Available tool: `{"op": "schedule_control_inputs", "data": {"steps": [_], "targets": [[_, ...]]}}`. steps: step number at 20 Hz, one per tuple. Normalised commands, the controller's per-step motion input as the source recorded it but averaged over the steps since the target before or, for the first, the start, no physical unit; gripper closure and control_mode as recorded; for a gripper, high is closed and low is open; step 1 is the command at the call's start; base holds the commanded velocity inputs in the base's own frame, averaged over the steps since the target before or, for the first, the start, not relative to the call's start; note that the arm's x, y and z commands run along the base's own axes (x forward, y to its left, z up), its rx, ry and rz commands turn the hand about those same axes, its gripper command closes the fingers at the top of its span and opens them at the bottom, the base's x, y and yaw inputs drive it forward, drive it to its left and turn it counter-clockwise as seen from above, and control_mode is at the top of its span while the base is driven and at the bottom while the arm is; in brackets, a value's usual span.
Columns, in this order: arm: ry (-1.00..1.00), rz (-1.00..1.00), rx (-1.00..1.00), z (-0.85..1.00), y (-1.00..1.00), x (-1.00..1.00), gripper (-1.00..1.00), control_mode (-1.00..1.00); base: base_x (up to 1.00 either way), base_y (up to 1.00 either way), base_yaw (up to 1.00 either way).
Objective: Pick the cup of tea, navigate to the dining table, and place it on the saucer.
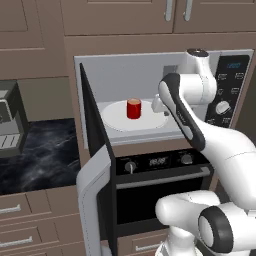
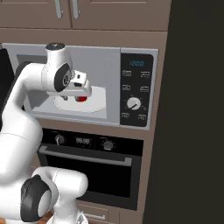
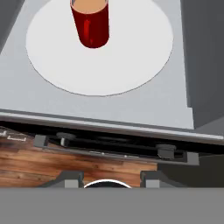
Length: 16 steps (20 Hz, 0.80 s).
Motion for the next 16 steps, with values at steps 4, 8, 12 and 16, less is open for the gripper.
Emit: {"op": "schedule_control_inputs", "data": {"steps": [4, 8, 12, 16], "targets": [[-0.06, 0.0, 0.0, 0.0, 0.0, -0.34, -1.0, -1.0, 0.0, 0.0, 0.0], [-0.37, 0.0, 0.0, 0.0, 0.05, -0.69, -1.0, -1.0, 0.0, 0.0, 0.0], [-0.45, 0.0, 0.0, 0.0, 0.12, -0.62, -1.0, -1.0, 0.0, 0.0, 0.0], [-0.34, -0.02, 0.0, 0.0, 0.37, -0.21, -1.0, -1.0, 0.0, 0.0, 0.0]]}}
